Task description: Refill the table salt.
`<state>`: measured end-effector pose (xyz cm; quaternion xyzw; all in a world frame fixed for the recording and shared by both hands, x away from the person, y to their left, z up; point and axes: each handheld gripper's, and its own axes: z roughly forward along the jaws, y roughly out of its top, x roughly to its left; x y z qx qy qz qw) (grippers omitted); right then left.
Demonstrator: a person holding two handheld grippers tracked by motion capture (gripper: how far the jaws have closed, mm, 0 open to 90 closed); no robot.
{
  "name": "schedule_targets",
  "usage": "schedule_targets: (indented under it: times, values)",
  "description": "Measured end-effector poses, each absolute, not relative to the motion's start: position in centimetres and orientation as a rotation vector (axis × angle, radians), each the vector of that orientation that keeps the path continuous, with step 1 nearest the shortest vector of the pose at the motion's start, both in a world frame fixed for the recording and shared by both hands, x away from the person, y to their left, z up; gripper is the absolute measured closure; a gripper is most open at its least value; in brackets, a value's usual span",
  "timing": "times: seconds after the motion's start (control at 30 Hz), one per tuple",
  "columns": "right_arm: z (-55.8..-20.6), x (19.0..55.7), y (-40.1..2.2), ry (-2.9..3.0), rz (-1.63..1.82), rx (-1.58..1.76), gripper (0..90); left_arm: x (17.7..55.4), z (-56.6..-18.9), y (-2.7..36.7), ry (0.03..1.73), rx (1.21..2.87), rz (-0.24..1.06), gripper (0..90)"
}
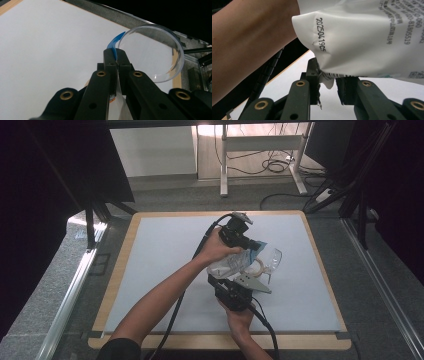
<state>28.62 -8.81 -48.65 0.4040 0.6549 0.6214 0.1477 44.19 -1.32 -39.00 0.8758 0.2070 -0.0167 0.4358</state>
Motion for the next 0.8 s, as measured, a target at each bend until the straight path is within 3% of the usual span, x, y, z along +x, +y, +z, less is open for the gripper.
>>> schedule_targets:
  times: [0.8]
  values:
    - [-48.22, 28.66, -8.92, 1.879, 1.791, 1.167, 74.2, 44.33, -38.73, -1.64, 0.51, 2.192, -0.05, 90.0]
